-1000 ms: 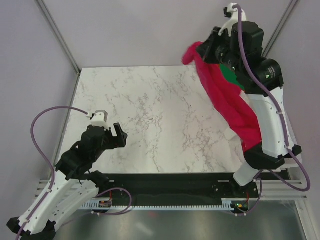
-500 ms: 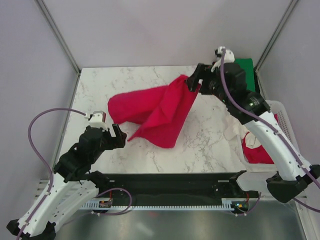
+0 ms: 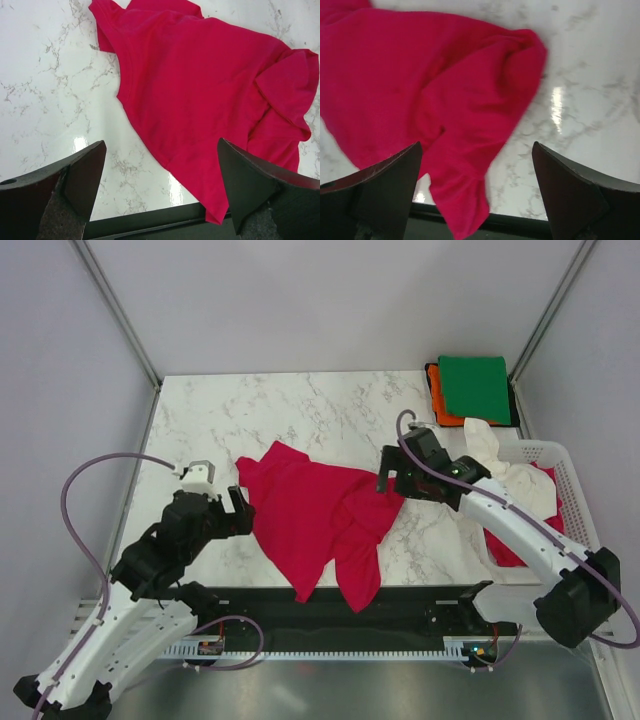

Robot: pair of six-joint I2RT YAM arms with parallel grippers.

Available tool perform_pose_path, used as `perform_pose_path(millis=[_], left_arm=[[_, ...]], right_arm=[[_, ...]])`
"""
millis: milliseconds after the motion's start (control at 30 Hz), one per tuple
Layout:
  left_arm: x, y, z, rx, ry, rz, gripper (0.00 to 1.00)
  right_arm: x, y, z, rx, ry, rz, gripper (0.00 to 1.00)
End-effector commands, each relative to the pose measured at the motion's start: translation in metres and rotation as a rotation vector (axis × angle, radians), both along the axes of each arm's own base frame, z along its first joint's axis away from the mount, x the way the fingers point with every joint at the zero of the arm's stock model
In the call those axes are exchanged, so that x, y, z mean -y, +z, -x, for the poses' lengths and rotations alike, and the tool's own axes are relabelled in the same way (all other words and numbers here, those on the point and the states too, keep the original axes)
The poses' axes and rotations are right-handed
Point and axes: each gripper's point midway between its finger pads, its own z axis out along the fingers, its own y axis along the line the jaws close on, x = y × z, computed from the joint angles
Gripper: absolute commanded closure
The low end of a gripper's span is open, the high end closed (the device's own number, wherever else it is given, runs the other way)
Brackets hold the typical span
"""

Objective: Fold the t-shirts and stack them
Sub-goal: Move the tshirt to the center of the board, then flatten the tshirt out

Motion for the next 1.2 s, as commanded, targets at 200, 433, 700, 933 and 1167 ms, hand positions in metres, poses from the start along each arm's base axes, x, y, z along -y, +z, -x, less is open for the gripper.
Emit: perform_pose_path(millis=[200, 433, 700, 933, 1167], left_arm=[[0.054, -0.029, 0.005, -0.231, -0.125, 0.145, 0.08], [0.094, -0.094, 0.053, -0.523, -0.180, 0.152, 0.15], [0.113, -0.122, 0.046, -0.586, -0.154, 0.171, 0.17], [0.120, -0.136, 0.039, -0.610, -0.129, 0.168, 0.21], [0.106, -0.151, 0.048, -0.592, -0.083, 0.206, 0.25]], right_arm=[[-0.100, -0.002, 0.024, 0.011, 0.217, -0.086, 0.02], [-0.096, -0.053, 0.057, -0.150, 0.231, 0.031, 0.02], [-0.095, -0.078, 0.051, -0.161, 0.224, 0.135, 0.02], [-0.116, -0.050, 0.005, -0.046, 0.258, 0.227, 0.18], [-0.119, -0.061, -0.026, -0.032, 0.249, 0.386, 0.42]])
